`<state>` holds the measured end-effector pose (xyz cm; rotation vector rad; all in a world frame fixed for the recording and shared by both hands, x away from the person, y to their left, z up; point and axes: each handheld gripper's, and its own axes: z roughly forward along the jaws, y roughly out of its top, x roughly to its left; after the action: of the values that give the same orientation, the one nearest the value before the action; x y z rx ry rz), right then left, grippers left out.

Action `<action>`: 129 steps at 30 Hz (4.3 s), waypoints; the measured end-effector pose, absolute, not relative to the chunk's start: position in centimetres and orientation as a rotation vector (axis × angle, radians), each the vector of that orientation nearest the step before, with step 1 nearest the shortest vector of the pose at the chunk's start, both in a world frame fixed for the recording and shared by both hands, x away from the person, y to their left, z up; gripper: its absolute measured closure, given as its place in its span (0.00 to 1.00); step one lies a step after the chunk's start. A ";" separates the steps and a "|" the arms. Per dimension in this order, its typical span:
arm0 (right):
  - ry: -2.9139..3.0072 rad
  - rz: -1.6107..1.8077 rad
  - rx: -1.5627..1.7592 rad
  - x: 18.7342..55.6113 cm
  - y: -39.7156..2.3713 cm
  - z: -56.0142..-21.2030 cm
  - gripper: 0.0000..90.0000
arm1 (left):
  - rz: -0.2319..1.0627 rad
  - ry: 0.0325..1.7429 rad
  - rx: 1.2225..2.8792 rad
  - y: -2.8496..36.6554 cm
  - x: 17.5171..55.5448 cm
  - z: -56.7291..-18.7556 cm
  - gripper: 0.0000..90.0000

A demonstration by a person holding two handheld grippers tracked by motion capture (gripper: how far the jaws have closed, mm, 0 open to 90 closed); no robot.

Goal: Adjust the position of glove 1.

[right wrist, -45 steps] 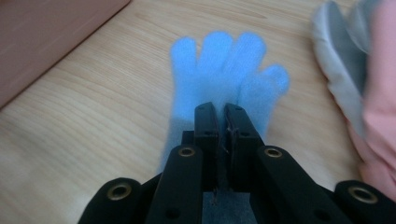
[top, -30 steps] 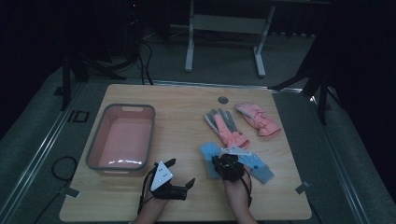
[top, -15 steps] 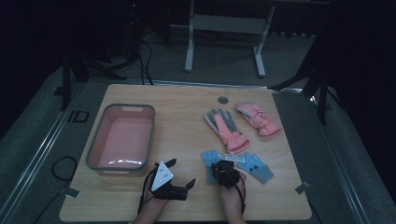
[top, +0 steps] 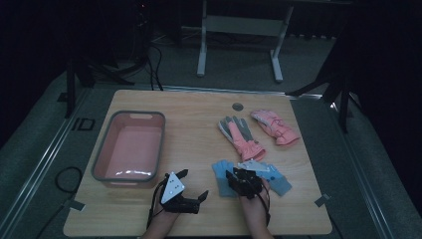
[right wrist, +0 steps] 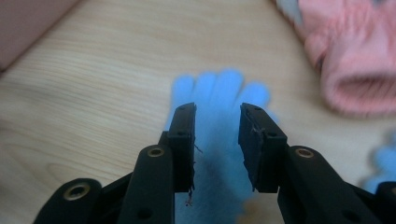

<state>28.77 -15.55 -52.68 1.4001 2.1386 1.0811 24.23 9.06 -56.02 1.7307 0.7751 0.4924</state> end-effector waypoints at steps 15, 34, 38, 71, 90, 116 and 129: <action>2.264 1.095 1.117 32.7 -25.6 -50.2 0.74 | 0.495 0.782 1.728 9.1 24.2 -56.0 0.01; 2.528 1.046 0.970 33.0 -31.7 -53.8 0.67 | 0.502 0.780 1.731 9.0 24.2 -56.0 0.01; 2.519 1.077 0.976 32.9 -32.1 -54.9 0.73 | 0.502 0.779 1.733 9.0 24.2 -56.0 0.01; 1.765 0.892 1.745 27.7 -28.4 -52.5 0.96 | 0.514 0.772 1.733 9.0 24.1 -56.0 0.01; 1.915 0.915 1.621 28.7 -29.1 -51.9 0.75 | 0.512 0.765 1.734 8.9 24.1 -56.0 0.01; 2.414 0.905 1.054 29.4 -32.3 -54.6 0.86 | 0.511 0.777 1.736 8.9 24.1 -56.0 0.01; 2.246 0.929 1.248 28.7 -30.8 -53.0 0.96 | 0.512 0.779 1.733 8.9 24.1 -56.0 0.01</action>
<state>28.67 -30.81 -53.02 1.2484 2.2458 0.9289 24.12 8.92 -56.02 1.7326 0.7792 0.5118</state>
